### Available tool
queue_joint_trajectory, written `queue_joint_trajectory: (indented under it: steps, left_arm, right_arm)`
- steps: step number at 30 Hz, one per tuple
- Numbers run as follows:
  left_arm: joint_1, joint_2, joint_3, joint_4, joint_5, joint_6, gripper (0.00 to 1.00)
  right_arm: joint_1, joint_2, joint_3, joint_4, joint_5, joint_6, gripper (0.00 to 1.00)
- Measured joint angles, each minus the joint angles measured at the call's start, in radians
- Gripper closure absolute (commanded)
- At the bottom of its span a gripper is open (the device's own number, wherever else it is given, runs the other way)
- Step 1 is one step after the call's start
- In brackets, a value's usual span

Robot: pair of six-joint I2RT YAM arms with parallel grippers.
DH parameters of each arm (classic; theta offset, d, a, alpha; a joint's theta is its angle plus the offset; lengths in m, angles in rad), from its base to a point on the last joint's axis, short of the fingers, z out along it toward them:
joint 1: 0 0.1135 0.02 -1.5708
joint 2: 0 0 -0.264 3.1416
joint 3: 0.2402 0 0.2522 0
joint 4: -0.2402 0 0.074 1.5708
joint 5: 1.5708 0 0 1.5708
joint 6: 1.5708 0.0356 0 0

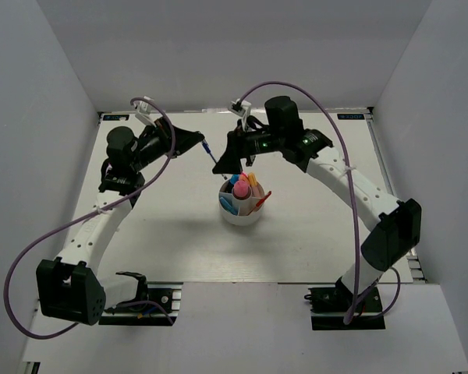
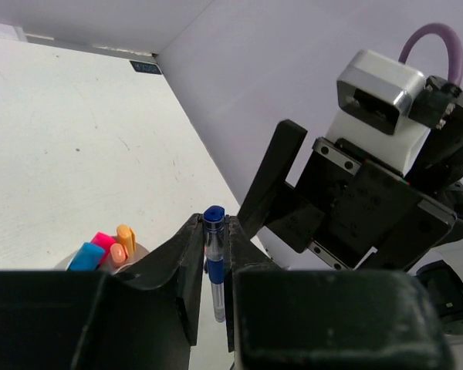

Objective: Sort the stationery into containers
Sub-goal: Close the pen cap on the pen, then place the pen in the storage box.

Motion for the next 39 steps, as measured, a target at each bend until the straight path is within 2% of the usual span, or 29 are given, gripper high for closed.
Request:
queue_joint_trajectory:
  steps: [4, 5, 8, 14, 20, 31, 39]
  left_arm:
    - [0.0, 0.012, 0.012, 0.002, 0.006, 0.031, 1.0]
    - [-0.002, 0.019, 0.023, -0.007, 0.01, 0.055, 1.0]
    - [-0.011, 0.045, 0.079, -0.069, 0.029, 0.182, 1.0]
    - [-0.057, 0.062, 0.115, -0.156, 0.097, 0.414, 1.0]
    - [-0.187, 0.143, 0.195, -0.251, 0.145, 0.602, 1.0]
    - [-0.5, 0.363, 0.41, -0.536, 0.089, 0.967, 1.0]
    - [-0.539, 0.402, 0.391, -0.599, -0.012, 1.102, 1.0]
  right_arm:
    - [-0.01, -0.08, -0.097, -0.013, 0.025, -0.034, 0.16]
    - [-0.016, -0.101, -0.123, -0.021, 0.04, -0.045, 0.12]
    - [-0.058, -0.157, -0.194, -0.058, 0.087, -0.064, 0.11]
    - [-0.305, -0.22, -0.303, -0.09, 0.17, -0.036, 0.11]
    - [-0.519, -0.225, -0.378, -0.119, 0.192, -0.01, 0.11]
    - [-0.617, -0.244, -0.42, -0.133, 0.15, -0.026, 0.11]
    - [-0.632, -0.245, -0.42, -0.126, 0.094, -0.02, 0.11]
